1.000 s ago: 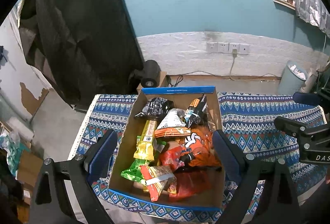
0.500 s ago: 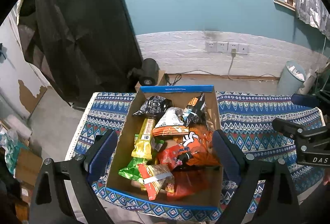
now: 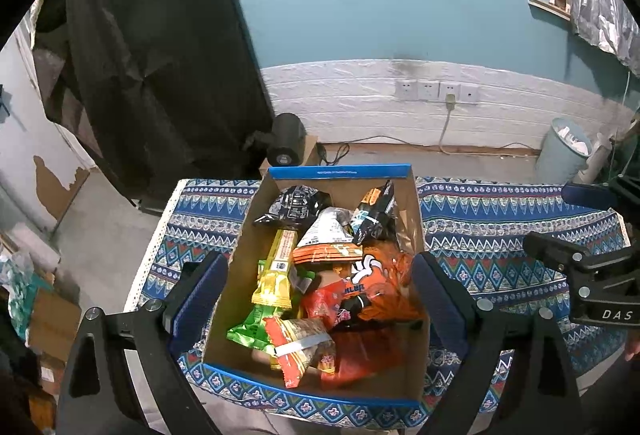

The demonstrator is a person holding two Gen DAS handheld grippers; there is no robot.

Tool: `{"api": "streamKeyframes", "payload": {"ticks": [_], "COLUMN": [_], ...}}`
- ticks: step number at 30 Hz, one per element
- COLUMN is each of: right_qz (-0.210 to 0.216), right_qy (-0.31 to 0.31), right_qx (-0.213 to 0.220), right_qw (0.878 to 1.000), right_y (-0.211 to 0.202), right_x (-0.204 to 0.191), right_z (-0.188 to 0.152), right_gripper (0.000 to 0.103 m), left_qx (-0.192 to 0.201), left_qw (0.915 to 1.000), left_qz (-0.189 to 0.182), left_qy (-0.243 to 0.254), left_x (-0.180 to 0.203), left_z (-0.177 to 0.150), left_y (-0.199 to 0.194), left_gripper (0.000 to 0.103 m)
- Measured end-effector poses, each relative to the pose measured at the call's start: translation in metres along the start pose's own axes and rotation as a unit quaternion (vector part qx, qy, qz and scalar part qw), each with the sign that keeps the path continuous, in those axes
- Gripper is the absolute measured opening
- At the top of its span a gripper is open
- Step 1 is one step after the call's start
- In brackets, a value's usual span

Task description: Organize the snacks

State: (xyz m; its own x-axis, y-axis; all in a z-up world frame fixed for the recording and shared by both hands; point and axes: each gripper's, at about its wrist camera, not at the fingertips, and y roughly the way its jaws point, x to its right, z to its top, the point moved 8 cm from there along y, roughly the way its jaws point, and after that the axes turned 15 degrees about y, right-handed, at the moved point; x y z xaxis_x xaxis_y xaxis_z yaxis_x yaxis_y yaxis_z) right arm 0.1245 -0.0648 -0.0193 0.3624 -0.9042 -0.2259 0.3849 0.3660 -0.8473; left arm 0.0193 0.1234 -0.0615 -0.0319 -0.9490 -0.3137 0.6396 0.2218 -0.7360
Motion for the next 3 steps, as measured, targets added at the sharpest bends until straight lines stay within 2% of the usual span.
{"api": "streamKeyframes", "payload": {"ticks": [3], "right_qz": [0.0], "right_qy": [0.001], "right_qx": [0.0], "right_qw": [1.0], "right_y": [0.0002], "right_x": [-0.0004], "right_z": [-0.0002], "right_gripper": [0.077], "left_qx": [-0.001], "left_qw": [1.0], "left_qz": [0.001], "left_qy": [0.0], "left_x": [0.0], "left_z": [0.0004], "left_y": [0.0008], "left_gripper": [0.094]}}
